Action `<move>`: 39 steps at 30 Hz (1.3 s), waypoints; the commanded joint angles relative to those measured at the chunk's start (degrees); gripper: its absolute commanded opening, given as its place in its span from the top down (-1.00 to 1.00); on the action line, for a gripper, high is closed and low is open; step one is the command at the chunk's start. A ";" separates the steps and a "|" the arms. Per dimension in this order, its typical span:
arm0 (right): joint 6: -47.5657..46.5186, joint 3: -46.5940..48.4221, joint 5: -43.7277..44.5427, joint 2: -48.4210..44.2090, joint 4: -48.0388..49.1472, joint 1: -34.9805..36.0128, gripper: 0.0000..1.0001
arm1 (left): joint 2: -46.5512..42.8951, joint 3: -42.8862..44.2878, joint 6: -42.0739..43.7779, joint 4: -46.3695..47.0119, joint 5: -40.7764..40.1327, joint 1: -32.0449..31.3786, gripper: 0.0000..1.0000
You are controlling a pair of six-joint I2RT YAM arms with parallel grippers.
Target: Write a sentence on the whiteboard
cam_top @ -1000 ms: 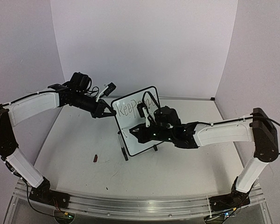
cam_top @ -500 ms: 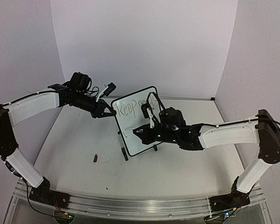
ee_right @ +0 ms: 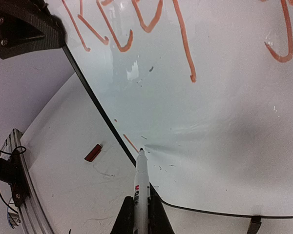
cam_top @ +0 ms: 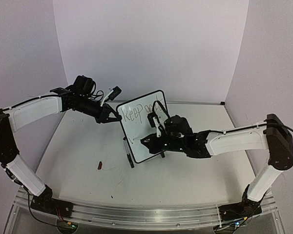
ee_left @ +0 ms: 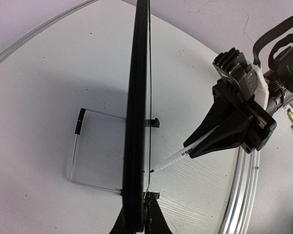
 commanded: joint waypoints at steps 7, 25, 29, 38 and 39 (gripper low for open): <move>-0.59 2.31 1.47 1.73 -0.44 0.10 1.00 | -0.58 -0.41 1.44 -0.45 -1.15 -0.30 1.00; -1.00 4.23 3.54 0.57 2.54 0.12 1.00 | -0.71 -0.45 1.46 -0.54 -1.22 -0.35 1.00; -0.81 3.37 4.92 -0.50 3.58 0.09 1.00 | -0.75 -0.42 1.46 -0.51 -1.18 -0.32 1.00; -0.16 2.13 7.45 -1.01 4.52 0.13 1.00 | -0.81 -0.45 1.45 -0.51 -1.14 -0.30 1.00; 0.04 1.89 7.85 -1.13 4.61 0.15 1.00 | -0.81 -0.45 1.43 -0.50 -1.16 -0.32 1.00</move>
